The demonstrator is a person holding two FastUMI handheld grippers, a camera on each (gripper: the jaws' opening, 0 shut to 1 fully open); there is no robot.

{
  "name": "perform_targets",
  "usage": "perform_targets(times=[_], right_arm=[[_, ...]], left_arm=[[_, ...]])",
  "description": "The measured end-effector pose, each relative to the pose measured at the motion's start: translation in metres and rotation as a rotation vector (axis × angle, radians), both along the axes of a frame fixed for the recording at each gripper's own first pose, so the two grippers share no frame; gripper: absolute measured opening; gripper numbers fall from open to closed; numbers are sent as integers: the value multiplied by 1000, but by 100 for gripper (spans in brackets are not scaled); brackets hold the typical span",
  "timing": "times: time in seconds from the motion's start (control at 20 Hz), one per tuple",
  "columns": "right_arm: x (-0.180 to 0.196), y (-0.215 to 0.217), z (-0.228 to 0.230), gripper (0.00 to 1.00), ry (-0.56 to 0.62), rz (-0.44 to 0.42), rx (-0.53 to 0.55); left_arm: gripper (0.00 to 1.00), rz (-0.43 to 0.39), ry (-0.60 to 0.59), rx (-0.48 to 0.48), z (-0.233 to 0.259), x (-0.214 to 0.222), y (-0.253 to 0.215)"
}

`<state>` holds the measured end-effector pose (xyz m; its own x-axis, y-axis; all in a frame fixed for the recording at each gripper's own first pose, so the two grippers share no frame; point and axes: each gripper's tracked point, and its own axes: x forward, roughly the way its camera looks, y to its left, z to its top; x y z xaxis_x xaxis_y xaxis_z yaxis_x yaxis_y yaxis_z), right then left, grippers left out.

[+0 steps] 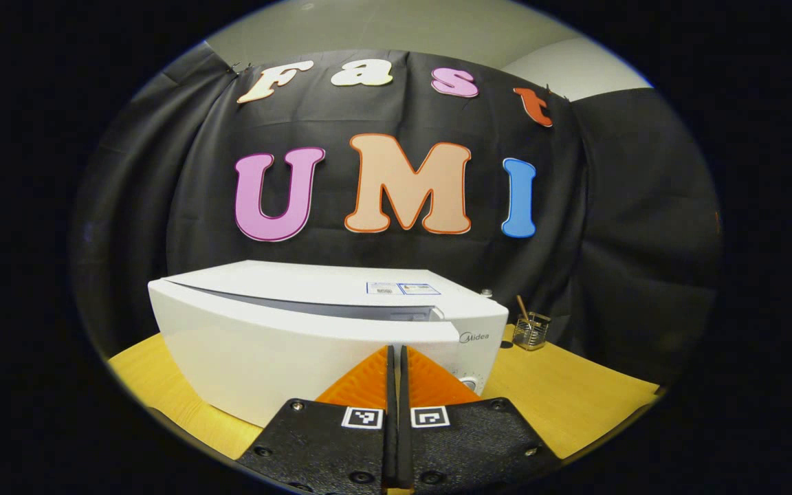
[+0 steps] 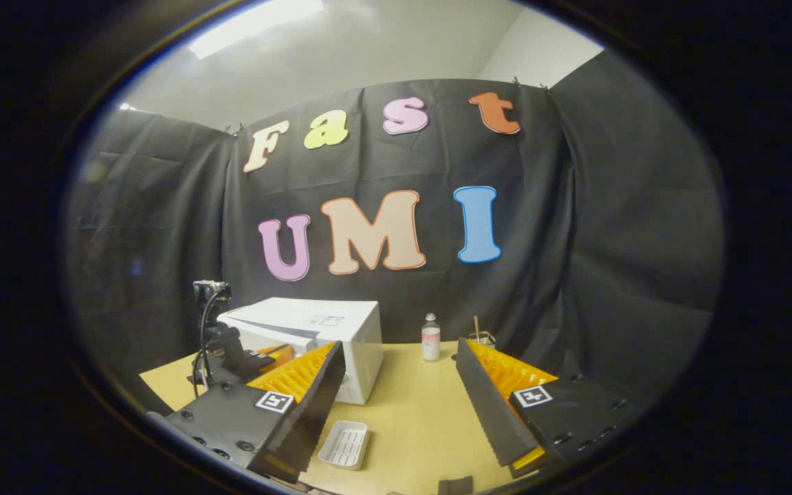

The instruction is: Open the microwave oven with the left hand, put the food in, and close the microwave oven.

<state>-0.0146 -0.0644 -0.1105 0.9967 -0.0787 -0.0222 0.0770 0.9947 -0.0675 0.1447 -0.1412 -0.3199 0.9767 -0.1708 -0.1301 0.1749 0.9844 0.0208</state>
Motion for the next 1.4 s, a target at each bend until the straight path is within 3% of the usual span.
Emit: perform_targets(times=[0.75, 0.8, 1.4], right_arm=[[9, -23, -21, 92, 49, -29, 24], [9, -23, -21, 99, 52, -29, 32], [3, -27, -11, 99, 26, -58, 50]], left_arm=[[1, 64, 21, 20, 0, 17, -3], [1, 68, 19, 18, 0, 17, -3], [1, 105, 25, 45, 0, 19, -2]])
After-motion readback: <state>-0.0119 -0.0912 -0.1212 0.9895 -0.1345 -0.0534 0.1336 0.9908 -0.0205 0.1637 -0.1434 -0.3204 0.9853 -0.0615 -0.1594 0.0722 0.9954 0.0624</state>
